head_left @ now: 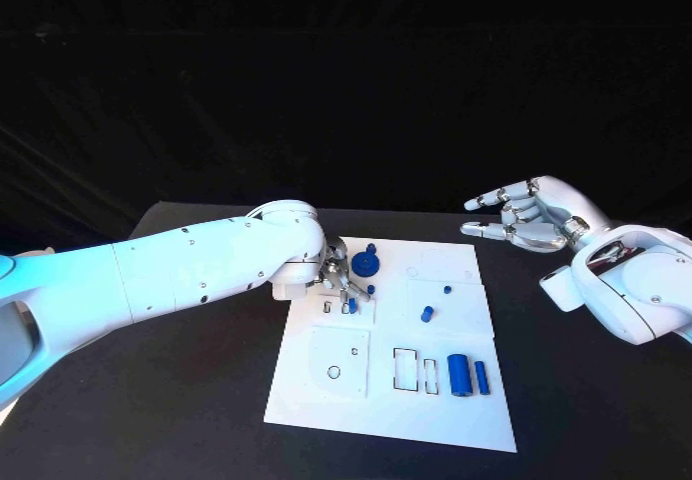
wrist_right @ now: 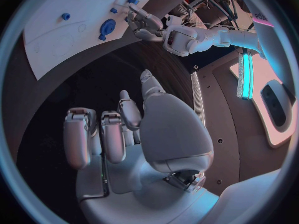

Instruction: Assemble the parts on the task board

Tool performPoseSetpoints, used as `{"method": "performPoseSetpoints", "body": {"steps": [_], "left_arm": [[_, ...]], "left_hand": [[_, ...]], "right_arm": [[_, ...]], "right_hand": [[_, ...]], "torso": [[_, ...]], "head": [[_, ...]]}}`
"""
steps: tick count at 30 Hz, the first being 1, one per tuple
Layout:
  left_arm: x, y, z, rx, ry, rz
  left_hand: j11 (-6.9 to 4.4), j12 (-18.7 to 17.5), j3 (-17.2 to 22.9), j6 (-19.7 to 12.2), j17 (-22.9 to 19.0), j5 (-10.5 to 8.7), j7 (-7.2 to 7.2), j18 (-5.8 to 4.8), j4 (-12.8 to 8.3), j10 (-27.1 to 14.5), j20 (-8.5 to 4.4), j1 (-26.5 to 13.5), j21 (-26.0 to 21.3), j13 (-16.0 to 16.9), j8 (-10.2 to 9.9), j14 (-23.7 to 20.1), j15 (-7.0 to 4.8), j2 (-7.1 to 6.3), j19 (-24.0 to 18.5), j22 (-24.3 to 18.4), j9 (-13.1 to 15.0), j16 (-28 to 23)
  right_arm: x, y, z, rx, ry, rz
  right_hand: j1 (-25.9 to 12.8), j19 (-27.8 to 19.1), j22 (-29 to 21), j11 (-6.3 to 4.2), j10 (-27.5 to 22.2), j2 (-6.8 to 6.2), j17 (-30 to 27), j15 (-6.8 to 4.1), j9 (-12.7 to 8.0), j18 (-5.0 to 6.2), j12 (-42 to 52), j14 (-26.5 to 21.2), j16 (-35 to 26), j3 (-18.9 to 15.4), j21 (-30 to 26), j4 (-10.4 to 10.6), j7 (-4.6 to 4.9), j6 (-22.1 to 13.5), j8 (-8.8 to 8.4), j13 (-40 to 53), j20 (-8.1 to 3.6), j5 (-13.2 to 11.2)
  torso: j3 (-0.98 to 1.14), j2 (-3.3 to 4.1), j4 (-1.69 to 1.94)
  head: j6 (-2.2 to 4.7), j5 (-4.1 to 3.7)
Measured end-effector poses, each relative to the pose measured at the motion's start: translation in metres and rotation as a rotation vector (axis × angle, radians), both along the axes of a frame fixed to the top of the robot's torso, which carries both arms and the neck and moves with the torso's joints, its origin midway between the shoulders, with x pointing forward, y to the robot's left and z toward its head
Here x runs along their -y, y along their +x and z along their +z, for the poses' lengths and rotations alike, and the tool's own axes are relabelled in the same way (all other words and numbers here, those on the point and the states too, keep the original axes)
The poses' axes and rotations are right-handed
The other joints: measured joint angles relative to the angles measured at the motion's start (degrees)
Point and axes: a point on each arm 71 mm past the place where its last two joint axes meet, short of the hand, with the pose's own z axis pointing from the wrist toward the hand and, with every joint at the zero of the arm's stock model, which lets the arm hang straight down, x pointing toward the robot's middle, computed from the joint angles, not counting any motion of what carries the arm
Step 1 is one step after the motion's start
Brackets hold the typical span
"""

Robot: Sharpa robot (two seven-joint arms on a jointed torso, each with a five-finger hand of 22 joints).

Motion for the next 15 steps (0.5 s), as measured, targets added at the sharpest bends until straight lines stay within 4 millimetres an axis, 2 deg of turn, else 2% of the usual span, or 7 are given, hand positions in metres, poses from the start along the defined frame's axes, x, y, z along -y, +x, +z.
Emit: {"method": "performPoseSetpoints", "body": {"steps": [15], "left_arm": [[0.0041,-0.0006,-0.0020,-0.019,0.014,-0.022]], "left_hand": [[0.00,0.09,0.00,-0.20,-0.01,0.00,0.20,0.00,0.00,0.00,0.00,0.65,0.21,0.18,0.29,0.00,0.00,0.65,0.00,-0.01,0.57,0.00]], "right_arm": [[-0.0004,0.0014,-0.0034,-0.007,-0.001,-0.001]], "right_hand": [[0.00,0.00,-0.01,0.00,0.00,0.00,0.01,0.00,0.04,0.00,0.00,0.00,0.00,-0.15,0.00,-0.15,0.00,0.00,0.00,0.01,0.00,0.32]], "torso": [[0.07,0.02,0.01]], "head": [[-0.12,0.22]]}}
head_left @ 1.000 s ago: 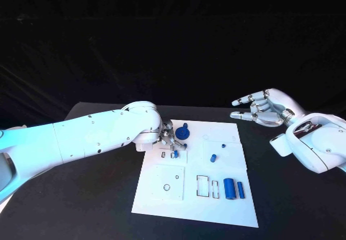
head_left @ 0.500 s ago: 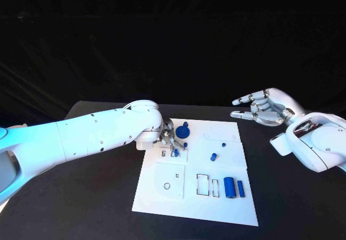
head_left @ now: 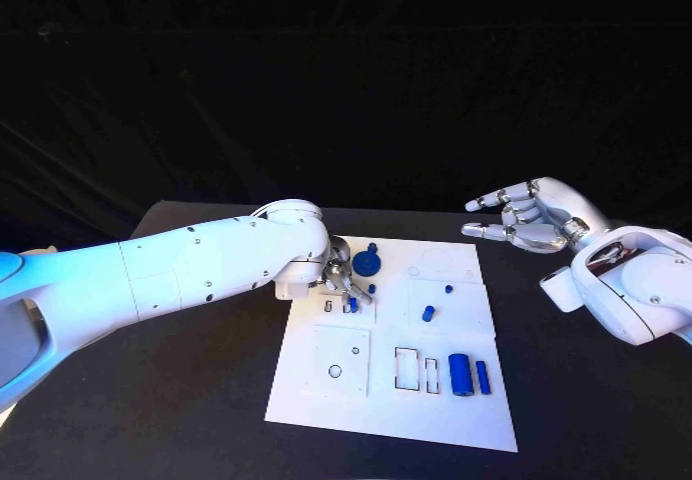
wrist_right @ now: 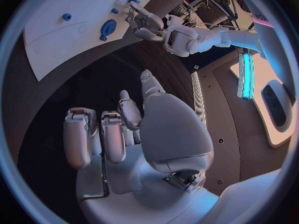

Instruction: Assemble the parts on the task board

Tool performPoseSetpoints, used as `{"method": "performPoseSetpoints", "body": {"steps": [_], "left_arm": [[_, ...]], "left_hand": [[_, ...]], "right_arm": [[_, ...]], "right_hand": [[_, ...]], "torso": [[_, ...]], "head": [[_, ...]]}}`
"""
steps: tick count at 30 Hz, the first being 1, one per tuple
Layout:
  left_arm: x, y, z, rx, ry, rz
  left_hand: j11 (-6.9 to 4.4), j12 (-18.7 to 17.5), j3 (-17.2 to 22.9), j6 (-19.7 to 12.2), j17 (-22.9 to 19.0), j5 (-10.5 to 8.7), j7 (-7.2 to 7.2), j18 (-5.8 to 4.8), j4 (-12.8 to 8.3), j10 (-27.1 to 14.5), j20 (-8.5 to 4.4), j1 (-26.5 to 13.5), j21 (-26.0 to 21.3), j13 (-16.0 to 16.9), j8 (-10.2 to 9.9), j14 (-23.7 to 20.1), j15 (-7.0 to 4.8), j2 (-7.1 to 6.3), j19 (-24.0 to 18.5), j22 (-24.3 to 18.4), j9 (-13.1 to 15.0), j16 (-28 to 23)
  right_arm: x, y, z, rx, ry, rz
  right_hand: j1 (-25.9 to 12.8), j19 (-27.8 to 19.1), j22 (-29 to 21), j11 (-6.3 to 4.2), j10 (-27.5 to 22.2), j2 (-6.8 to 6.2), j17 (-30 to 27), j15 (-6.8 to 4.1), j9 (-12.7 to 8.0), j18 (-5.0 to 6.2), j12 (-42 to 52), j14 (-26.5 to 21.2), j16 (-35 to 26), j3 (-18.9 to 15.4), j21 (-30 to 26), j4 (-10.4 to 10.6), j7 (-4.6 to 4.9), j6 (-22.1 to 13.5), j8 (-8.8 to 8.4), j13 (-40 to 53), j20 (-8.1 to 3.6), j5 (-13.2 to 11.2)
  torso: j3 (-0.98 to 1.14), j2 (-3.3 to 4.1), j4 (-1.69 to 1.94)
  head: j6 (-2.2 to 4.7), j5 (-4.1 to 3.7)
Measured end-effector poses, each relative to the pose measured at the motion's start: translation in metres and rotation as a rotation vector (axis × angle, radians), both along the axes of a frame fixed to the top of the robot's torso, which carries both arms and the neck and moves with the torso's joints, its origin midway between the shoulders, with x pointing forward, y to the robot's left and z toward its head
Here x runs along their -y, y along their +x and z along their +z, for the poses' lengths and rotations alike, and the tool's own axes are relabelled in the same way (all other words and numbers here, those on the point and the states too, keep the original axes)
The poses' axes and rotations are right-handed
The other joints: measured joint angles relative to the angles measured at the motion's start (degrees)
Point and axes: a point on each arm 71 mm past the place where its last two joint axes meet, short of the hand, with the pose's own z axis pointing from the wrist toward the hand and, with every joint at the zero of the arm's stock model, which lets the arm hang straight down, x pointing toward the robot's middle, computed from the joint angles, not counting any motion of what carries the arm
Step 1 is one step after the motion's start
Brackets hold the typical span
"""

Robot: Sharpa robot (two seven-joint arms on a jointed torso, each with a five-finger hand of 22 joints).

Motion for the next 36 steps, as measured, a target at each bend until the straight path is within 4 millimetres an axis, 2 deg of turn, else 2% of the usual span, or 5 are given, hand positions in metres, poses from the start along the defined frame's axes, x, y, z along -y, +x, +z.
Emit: {"method": "performPoseSetpoints", "body": {"steps": [14,19,31,34,36], "left_arm": [[0.0035,-0.0004,-0.0008,-0.009,0.002,-0.010],[0.0036,-0.0001,-0.0011,-0.010,0.002,-0.009],[0.0051,0.0000,0.0003,-0.013,-0.005,-0.009],[0.0054,0.0001,0.0008,-0.015,-0.008,-0.009],[0.0055,0.0001,0.0010,-0.016,-0.010,-0.009]], "left_hand": [[0.00,0.00,0.74,-0.61,0.00,0.00,-0.19,0.01,-0.40,0.00,0.00,1.90,0.00,0.08,0.50,0.00,0.00,0.23,0.00,0.00,0.83,0.00],[0.01,0.00,1.67,-0.61,-0.01,0.00,-0.19,0.00,-0.70,-0.01,0.00,3.19,0.00,0.13,0.75,0.00,0.00,0.87,0.00,-0.01,1.28,0.00],[-0.06,-0.06,8.23,-2.33,-0.01,-0.15,-0.67,0.00,-4.49,0.06,-0.20,11.56,0.00,0.05,0.89,0.00,-0.40,1.81,0.20,-0.01,2.01,0.00],[-0.18,-0.18,10.34,-2.54,-0.01,0.54,-0.48,0.00,-5.35,-0.05,-0.21,12.84,-0.01,-0.31,0.21,0.00,-0.40,1.08,0.21,-0.01,1.99,0.00],[-0.27,-0.47,11.85,-2.66,0.00,2.05,-0.37,0.00,-5.59,-0.15,-0.21,13.66,0.00,-0.52,-0.25,0.00,-0.39,0.50,0.21,-0.01,1.92,0.00]], "right_arm": [[-0.0010,0.0002,-0.0030,-0.011,-0.002,0.002],[-0.0012,0.0001,-0.0037,-0.017,-0.004,0.005],[-0.0019,0.0000,-0.0047,-0.026,-0.008,0.010],[-0.0021,0.0000,-0.0048,-0.027,-0.008,0.010],[-0.0022,0.0000,-0.0050,-0.028,-0.008,0.011]], "right_hand": [[0.00,0.00,-0.01,0.00,0.00,0.00,0.02,0.00,-0.01,0.00,0.00,0.00,0.00,0.00,0.02,0.00,0.00,0.00,0.00,0.04,0.00,0.00],[0.00,0.00,-0.01,0.00,0.00,0.00,0.02,0.00,-0.01,0.00,0.00,0.00,0.00,0.00,0.02,0.00,0.00,0.00,0.00,0.06,0.00,0.00],[0.00,0.00,0.04,0.00,0.00,0.00,0.01,0.00,-0.02,0.00,0.00,0.00,0.00,0.00,0.02,0.00,0.00,0.00,0.00,0.01,0.00,0.00],[0.00,0.00,0.04,0.00,0.00,0.00,0.01,0.00,-0.02,0.00,0.00,0.00,0.00,0.00,0.02,0.00,0.00,0.00,0.00,0.01,0.00,0.00],[0.00,0.00,0.03,0.00,0.00,0.00,0.01,0.00,-0.03,0.00,0.00,0.00,0.00,0.00,0.02,0.00,0.00,0.00,0.00,0.02,0.00,0.00]], "torso": [[-0.03,0.05,-0.01],[-0.06,0.05,0.02],[-0.08,0.11,-0.02],[-0.09,0.11,-0.02],[-0.09,0.11,-0.02]], "head": [[0.07,0.08],[0.03,0.14],[-0.14,0.28],[-0.23,0.28],[-0.30,0.25]]}}
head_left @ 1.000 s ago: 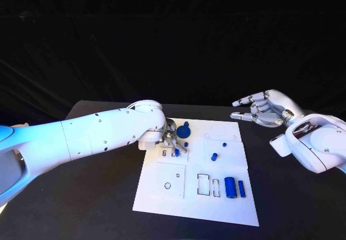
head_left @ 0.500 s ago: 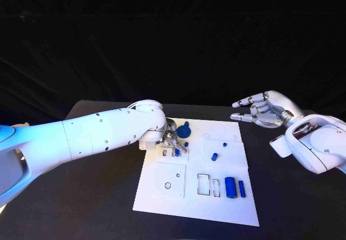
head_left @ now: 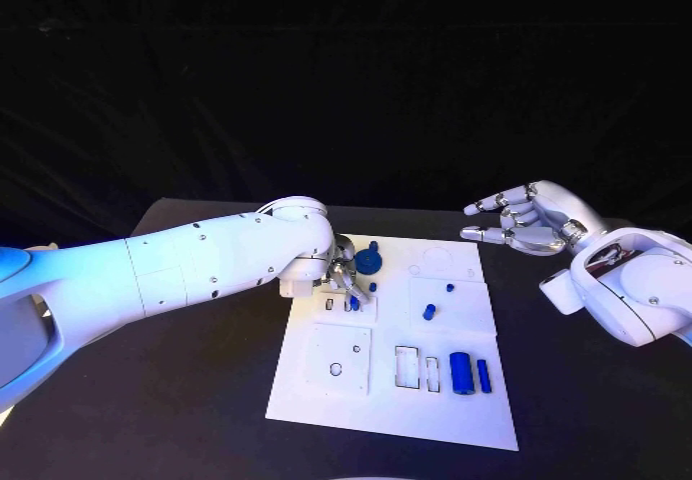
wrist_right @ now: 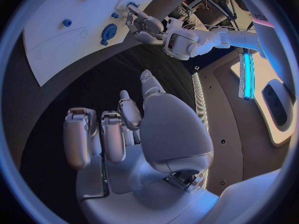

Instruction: Assemble the parts on the task board

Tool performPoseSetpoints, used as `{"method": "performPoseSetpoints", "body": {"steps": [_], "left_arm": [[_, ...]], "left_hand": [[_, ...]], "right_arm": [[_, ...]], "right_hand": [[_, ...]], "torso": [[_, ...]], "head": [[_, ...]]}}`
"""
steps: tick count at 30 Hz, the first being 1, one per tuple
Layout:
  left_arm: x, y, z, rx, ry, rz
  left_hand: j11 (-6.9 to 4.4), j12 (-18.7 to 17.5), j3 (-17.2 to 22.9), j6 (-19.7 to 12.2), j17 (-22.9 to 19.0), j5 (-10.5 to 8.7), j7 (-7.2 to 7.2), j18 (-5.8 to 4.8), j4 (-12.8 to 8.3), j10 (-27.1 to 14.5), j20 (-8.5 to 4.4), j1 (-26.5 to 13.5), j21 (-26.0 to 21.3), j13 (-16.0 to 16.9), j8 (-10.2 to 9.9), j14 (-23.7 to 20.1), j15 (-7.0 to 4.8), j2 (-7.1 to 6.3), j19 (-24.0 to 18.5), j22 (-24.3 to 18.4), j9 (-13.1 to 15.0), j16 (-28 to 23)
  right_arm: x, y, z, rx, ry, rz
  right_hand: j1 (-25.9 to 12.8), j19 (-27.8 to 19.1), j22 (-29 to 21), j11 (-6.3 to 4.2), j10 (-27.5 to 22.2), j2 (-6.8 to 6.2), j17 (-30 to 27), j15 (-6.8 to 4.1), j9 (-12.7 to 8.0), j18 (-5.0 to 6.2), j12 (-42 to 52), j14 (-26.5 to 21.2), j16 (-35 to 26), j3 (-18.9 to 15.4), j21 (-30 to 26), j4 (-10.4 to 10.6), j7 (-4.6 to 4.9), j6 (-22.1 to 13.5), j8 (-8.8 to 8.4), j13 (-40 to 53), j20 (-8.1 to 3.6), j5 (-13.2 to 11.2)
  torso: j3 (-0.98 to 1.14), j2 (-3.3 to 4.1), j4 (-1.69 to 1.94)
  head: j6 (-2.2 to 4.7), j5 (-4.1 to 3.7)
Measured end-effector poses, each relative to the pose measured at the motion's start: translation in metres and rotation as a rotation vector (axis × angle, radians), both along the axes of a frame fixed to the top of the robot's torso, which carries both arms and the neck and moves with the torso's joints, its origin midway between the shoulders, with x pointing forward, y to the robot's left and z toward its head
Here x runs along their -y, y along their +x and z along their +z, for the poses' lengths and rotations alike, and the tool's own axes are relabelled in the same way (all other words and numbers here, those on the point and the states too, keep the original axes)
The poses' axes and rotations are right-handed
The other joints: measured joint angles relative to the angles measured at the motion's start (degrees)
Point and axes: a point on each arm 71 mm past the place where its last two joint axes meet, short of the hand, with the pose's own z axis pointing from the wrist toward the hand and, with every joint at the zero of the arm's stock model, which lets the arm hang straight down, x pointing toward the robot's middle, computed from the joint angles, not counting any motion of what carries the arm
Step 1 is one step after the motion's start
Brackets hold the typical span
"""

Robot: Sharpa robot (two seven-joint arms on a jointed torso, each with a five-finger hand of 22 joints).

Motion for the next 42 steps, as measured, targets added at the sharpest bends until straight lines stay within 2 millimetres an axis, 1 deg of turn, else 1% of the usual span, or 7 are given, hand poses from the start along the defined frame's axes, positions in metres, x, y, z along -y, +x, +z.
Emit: {"method": "performPoseSetpoints", "body": {"steps": [5,7,8,9,11,15,42], "left_arm": [[-0.001,-0.001,0.000,-0.004,-0.004,0.001],[-0.001,-0.002,-0.001,-0.007,-0.008,0.004],[-0.002,-0.002,-0.001,-0.008,-0.009,0.005],[-0.002,-0.002,-0.002,-0.009,-0.011,0.008],[-0.003,-0.003,-0.002,-0.008,-0.018,0.015],[-0.005,-0.004,-0.001,0.005,-0.037,0.033],[-0.024,-0.018,-0.011,0.087,-0.108,0.140]], "left_hand": [[0.11,-0.70,2.86,-0.64,0.04,3.92,0.18,0.00,2.27,-0.10,0.00,2.20,0.00,-0.36,-1.34,0.00,0.02,-2.19,0.00,0.00,-0.49,0.00],[0.41,-1.06,6.29,-0.74,0.03,5.00,0.26,0.00,5.66,-0.37,0.00,2.67,0.00,-0.57,-1.65,-0.01,0.04,-2.78,0.00,0.00,-0.48,0.00],[0.68,-1.37,9.84,-0.74,0.03,5.42,0.28,0.00,8.67,-0.24,0.00,2.51,0.00,-0.97,-1.75,0.01,0.06,-4.36,0.00,0.00,-0.30,0.00],[0.80,-1.73,14.03,-0.82,0.03,5.60,0.40,0.00,8.96,-0.18,0.00,2.31,0.00,-1.15,-1.77,0.07,0.13,-6.07,0.00,0.00,0.13,0.00],[0.99,-1.05,21.42,-0.60,0.03,5.59,0.62,0.00,9.22,-0.11,0.00,1.20,0.00,0.29,-1.24,0.10,0.09,-11.67,0.00,0.00,1.43,0.00],[0.77,-0.90,27.11,-0.50,0.03,5.60,0.72,0.00,8.90,0.27,0.00,-1.42,0.00,-0.23,-0.26,0.10,0.09,-14.78,0.00,0.00,2.96,0.00],[0.58,-0.91,31.33,-0.48,0.01,5.10,0.93,0.00,6.38,0.87,0.00,-5.00,0.29,0.07,0.24,0.10,0.09,-16.54,0.00,-0.01,4.04,0.00]], "right_arm": [[0.000,0.000,0.000,-0.002,0.000,0.001],[-0.001,0.000,-0.001,-0.003,0.000,0.002],[-0.001,0.000,-0.001,-0.003,0.000,0.002],[-0.001,0.000,-0.001,-0.004,-0.001,0.002],[-0.001,0.000,-0.001,-0.005,-0.001,0.001],[0.000,0.001,-0.002,-0.006,-0.002,-0.001],[0.005,0.002,-0.002,-0.007,-0.007,-0.014]], "right_hand": [[0.00,0.00,0.00,0.00,0.00,0.00,0.00,0.00,0.00,0.00,0.00,0.00,0.00,0.00,0.00,0.00,0.00,0.00,0.00,0.01,0.00,0.00],[0.00,0.00,0.00,0.00,0.00,0.00,0.00,0.00,0.02,0.00,0.00,0.00,0.00,0.00,0.00,0.00,-0.20,0.20,0.00,0.01,0.00,0.00],[0.00,0.00,0.00,0.00,0.00,0.00,0.00,0.00,0.06,0.00,0.00,0.00,0.00,0.00,0.00,0.00,-0.22,0.22,0.00,0.02,0.00,0.00],[0.00,0.00,0.00,0.00,0.00,0.00,0.00,0.00,0.08,0.00,0.00,0.00,0.00,0.00,0.00,0.00,-0.22,0.21,0.00,0.02,0.00,0.00],[0.00,0.00,-0.01,0.00,0.00,0.00,-0.01,0.00,0.07,0.00,0.00,0.00,0.00,0.00,0.00,0.00,-0.22,0.21,0.00,0.02,0.00,0.00],[0.00,0.00,-0.01,0.00,0.00,0.00,-0.01,0.00,0.07,0.00,0.00,0.00,0.00,0.00,0.00,0.00,-0.22,0.21,0.00,-0.02,0.00,0.00],[0.00,0.00,-0.03,0.00,0.00,0.00,-0.02,0.00,0.11,0.00,0.00,0.00,-0.23,-0.16,0.00,0.17,-0.22,0.21,0.00,-0.16,0.00,0.00]], "torso": [[0.00,0.00,0.01],[0.00,0.00,0.01],[0.00,0.00,0.01],[0.00,0.00,0.01],[0.01,-0.01,0.04],[0.06,-0.04,0.08],[0.20,-0.14,0.35]], "head": [[-0.11,-0.03],[-0.13,-0.03],[-0.14,-0.03],[-0.14,-0.03],[-0.18,-0.03],[-0.26,0.00],[-0.39,0.48]]}}
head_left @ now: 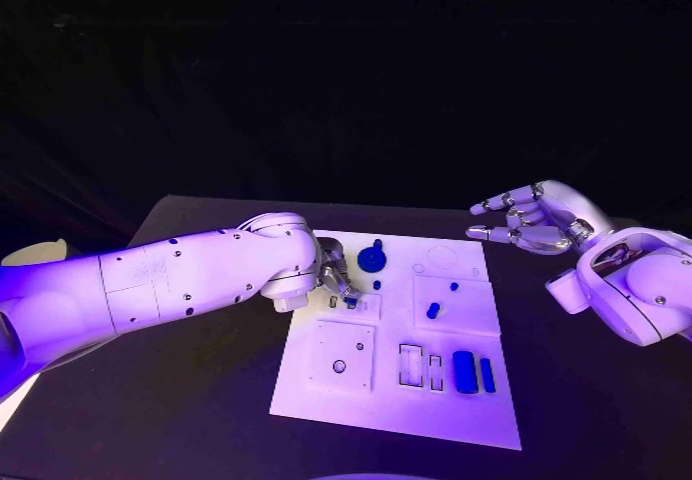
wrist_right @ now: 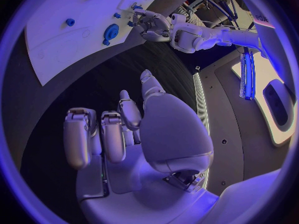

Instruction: Assemble the parts on the task board

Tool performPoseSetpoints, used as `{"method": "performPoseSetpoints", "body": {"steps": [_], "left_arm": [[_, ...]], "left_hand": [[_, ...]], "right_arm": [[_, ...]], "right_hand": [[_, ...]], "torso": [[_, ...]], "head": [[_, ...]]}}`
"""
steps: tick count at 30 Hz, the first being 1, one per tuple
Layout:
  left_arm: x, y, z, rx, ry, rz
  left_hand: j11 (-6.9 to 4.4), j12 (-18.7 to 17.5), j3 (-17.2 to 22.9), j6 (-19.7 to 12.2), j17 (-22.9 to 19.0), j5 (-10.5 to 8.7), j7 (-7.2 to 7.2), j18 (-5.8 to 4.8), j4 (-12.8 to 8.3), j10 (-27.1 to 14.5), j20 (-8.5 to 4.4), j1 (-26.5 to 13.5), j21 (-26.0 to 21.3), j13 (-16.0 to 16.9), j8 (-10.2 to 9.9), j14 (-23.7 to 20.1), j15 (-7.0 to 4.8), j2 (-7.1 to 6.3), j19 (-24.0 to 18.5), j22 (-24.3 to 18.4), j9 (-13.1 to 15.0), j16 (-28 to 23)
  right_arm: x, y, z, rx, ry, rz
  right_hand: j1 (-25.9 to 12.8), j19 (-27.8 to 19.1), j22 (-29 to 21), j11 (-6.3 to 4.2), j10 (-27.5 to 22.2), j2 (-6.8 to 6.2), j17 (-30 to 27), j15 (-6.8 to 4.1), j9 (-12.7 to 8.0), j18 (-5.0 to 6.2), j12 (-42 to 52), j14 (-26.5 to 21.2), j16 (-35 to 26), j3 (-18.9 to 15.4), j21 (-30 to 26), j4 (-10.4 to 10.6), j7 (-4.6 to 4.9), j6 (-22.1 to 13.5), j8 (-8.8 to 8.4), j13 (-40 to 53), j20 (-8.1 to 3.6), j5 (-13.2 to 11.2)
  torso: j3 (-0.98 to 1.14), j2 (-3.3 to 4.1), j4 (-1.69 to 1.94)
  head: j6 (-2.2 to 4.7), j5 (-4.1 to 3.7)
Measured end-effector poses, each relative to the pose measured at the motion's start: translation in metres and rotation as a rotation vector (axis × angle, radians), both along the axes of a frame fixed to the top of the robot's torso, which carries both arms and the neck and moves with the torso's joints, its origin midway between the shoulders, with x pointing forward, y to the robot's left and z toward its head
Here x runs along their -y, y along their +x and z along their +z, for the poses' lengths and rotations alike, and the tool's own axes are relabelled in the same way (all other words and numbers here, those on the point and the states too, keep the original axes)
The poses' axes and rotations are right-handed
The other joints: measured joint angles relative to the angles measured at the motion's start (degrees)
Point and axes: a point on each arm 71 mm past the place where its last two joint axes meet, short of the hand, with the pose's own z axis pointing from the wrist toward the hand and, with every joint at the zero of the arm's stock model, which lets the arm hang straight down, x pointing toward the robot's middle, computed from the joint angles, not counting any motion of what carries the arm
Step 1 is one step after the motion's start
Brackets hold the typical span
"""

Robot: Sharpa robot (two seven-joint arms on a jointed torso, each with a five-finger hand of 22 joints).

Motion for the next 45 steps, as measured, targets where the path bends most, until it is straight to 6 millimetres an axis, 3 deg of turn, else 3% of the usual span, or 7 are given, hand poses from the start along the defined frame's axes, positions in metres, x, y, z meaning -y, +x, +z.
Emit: {"method": "performPoseSetpoints", "body": {"steps": [26,36,37,42,45], "left_arm": [[-0.0009,-0.0009,-0.0044,0.003,0.038,-0.028],[-0.0005,-0.0005,-0.0045,0.001,0.044,-0.035],[-0.0005,-0.0003,-0.0046,0.001,0.045,-0.035],[0.0003,0.0010,-0.0053,-0.002,0.047,-0.034],[0.0006,0.0019,-0.0055,-0.004,0.048,-0.033]], "left_hand": [[-0.02,0.26,0.74,0.32,-0.01,-0.18,0.07,0.00,-0.72,0.43,0.00,-1.03,0.00,0.35,0.17,0.00,0.00,-0.53,0.00,0.04,0.05,0.00],[-0.22,0.59,1.04,0.34,-0.02,-0.18,0.06,0.00,-0.72,0.63,0.00,-1.55,0.24,0.64,0.17,0.00,0.00,-0.13,0.00,0.04,0.25,0.00],[-0.32,0.72,1.05,0.35,-0.02,-0.18,0.06,-0.50,-0.73,0.73,0.00,-2.01,0.24,0.74,0.17,0.00,0.00,0.01,0.00,0.04,0.37,0.00],[-0.57,0.92,3.39,1.14,-0.02,-0.23,-0.35,-0.90,-3.08,0.99,0.00,-5.02,0.46,0.95,0.26,0.00,0.00,0.25,0.00,0.03,0.42,0.00],[-0.72,1.27,5.30,1.44,-0.02,-0.39,-0.47,-0.91,-5.69,1.15,0.00,-7.54,0.45,1.29,0.47,-0.21,-0.21,0.16,0.00,0.03,0.59,0.00]], "right_arm": [[-0.0001,0.0001,-0.0002,-0.002,0.001,0.001],[-0.0009,0.0002,-0.0004,-0.003,0.001,0.004],[-0.0010,0.0002,-0.0004,-0.003,0.001,0.005],[-0.0017,-0.0004,-0.0002,-0.004,0.002,0.007],[-0.0025,-0.0010,0.0000,-0.004,0.002,0.010]], "right_hand": [[0.00,0.00,-0.01,0.00,0.00,0.00,0.04,0.00,0.04,0.00,0.00,0.00,0.00,-0.16,-0.22,0.16,0.00,0.00,0.00,-0.04,0.00,0.00],[0.00,0.00,-0.01,0.00,0.00,0.00,0.03,0.00,0.03,0.00,0.00,0.00,0.00,-0.16,-0.22,0.16,0.00,0.00,0.00,-0.02,0.00,0.00],[0.00,0.00,-0.01,0.00,0.00,0.00,0.03,0.00,0.03,0.00,0.00,0.00,0.00,-0.16,-0.22,0.16,0.00,0.00,0.00,-0.02,0.00,0.00],[0.00,0.00,0.03,0.00,0.00,0.00,0.03,0.00,0.03,0.00,0.00,0.00,0.00,-0.55,-0.22,0.23,0.00,0.00,0.00,-0.07,0.00,0.00],[0.00,0.00,0.03,0.00,0.00,0.00,0.02,0.00,0.03,0.00,0.00,0.00,0.00,-0.55,-0.22,0.23,0.00,0.00,0.00,-0.14,0.00,0.00]], "torso": [[-0.03,0.09,0.03],[-0.04,0.07,-0.02],[-0.04,0.07,-0.04],[-0.02,0.06,-0.09],[0.02,0.05,-0.13]], "head": [[-0.42,0.16],[-0.58,0.47],[-0.60,0.47],[-0.63,0.54],[-0.63,0.55]]}}
